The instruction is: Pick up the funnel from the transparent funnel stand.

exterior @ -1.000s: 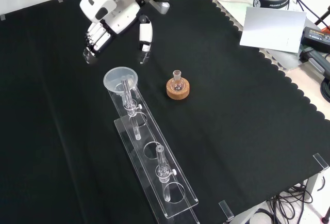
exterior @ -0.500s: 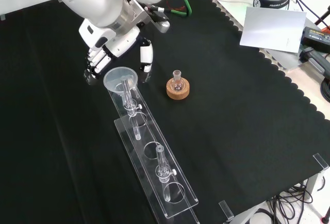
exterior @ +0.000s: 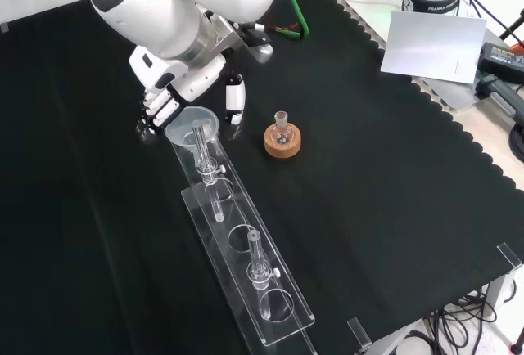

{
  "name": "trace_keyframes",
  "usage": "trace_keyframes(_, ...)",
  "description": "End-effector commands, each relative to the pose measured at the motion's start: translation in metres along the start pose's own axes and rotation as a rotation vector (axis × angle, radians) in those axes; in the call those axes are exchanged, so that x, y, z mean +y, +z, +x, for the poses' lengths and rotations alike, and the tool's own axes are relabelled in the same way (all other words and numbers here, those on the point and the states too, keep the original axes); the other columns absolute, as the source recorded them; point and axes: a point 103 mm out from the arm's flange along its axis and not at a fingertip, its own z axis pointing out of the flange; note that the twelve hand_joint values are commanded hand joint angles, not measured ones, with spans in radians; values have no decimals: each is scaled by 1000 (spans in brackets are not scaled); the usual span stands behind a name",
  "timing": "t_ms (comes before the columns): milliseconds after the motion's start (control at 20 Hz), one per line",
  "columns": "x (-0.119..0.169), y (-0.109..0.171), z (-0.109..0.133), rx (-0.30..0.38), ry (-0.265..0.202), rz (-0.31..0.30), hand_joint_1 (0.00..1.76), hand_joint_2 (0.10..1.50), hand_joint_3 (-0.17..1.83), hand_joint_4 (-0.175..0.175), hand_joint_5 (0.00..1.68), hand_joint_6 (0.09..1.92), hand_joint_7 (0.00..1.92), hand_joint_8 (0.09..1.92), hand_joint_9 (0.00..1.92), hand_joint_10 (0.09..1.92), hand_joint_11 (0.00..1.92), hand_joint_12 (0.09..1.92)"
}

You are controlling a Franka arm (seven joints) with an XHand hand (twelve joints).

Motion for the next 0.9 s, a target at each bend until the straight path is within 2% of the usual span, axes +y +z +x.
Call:
trace_keyframes(50,5,5,0,-5,-1,14,634,751,234,-39,19,87,0,396,150,928,383,1503)
trace_keyframes(200,7,5,6,-15,6,21,635,746,243,-37,37,87,0,468,166,930,394,1497)
trace_keyframes(300,9,7,0,2,1,25,632,745,252,-35,57,87,0,534,194,923,405,1494)
trace_keyframes(500,12,10,-8,-11,26,-16,626,761,306,-38,232,87,174,741,488,766,472,1443)
trace_keyframes(700,11,11,-10,-27,38,-26,636,761,360,-46,366,87,345,776,669,658,513,1407)
trace_keyframes(750,9,10,-10,-37,46,-52,640,763,370,-48,396,87,380,779,704,644,525,1396)
trace_keyframes(900,0,1,-11,-62,73,-186,678,782,405,-55,546,95,561,783,862,593,594,1339)
